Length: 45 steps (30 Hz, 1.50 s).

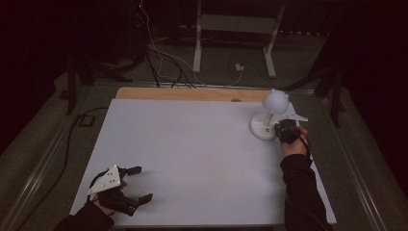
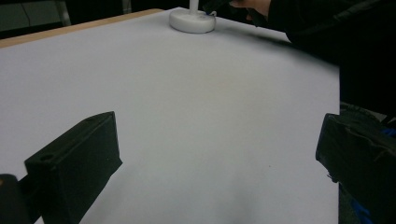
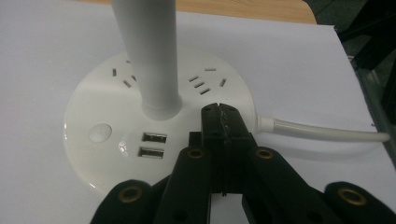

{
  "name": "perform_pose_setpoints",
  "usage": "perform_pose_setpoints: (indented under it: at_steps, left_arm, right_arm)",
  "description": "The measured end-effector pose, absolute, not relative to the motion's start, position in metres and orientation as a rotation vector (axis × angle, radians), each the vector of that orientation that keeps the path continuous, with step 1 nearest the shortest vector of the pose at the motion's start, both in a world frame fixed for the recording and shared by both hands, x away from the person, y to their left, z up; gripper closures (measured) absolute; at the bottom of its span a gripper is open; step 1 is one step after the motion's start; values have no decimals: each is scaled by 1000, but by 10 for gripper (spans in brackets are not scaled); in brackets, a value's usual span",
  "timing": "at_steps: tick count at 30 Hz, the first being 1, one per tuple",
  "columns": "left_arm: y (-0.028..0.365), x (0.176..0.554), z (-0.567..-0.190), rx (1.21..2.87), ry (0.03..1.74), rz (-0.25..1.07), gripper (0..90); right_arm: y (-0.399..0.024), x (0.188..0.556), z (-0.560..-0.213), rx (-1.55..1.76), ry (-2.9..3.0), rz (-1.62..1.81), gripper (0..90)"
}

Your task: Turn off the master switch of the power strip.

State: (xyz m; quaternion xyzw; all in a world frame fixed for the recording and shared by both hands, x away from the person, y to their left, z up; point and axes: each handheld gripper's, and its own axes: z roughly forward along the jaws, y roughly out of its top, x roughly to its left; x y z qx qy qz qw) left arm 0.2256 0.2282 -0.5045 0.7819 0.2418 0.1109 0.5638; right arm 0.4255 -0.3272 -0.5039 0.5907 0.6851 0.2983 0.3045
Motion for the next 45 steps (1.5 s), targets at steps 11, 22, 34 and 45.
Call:
perform_pose_setpoints:
  at_steps: [11, 22, 34, 45]
  left_arm:
    - [228, 226, -505, 1838, 573, 262, 3]
    - [229, 226, -505, 1839, 579, 267, 3]
    - [229, 226, -504, 1838, 572, 269, 3]
    - [229, 226, -504, 1842, 573, 270, 3]
  right_arm:
    - [-326, 426, -504, 1556, 1824, 766, 900]
    - [-327, 418, -497, 1529, 1762, 845, 900]
    - [-330, 405, -480, 1537, 1770, 909, 824]
    - [-329, 393, -466, 1544, 1803, 1073, 313]
